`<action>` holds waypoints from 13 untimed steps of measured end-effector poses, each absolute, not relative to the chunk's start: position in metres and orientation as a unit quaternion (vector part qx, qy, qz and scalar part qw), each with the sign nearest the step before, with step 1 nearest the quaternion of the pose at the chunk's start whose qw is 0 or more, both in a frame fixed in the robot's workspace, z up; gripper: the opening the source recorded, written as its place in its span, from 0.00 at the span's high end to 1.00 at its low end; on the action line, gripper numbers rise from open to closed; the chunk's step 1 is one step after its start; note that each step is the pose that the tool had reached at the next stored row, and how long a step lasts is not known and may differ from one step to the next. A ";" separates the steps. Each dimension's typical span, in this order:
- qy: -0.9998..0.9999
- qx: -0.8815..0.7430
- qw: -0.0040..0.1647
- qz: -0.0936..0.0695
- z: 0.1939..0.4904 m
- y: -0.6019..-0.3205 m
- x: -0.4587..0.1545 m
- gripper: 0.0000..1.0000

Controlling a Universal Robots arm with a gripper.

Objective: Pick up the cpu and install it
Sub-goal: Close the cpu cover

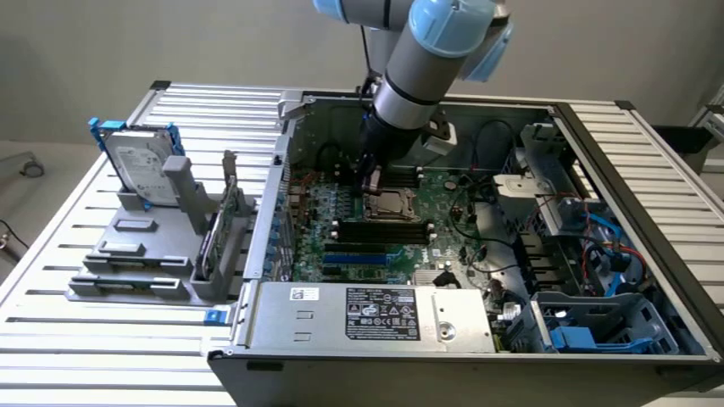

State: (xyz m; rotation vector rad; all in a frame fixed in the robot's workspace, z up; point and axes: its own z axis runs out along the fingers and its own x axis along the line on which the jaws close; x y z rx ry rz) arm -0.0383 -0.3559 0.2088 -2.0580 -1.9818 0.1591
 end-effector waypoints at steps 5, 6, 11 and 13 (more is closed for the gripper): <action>-0.686 -0.712 0.140 0.055 0.214 -0.356 -0.043 0.89; -0.686 -0.712 0.140 0.055 0.214 -0.356 -0.043 0.89; -0.686 -0.712 0.142 0.053 0.214 -0.356 -0.043 0.89; -0.686 -0.712 0.143 0.052 0.214 -0.356 -0.043 0.89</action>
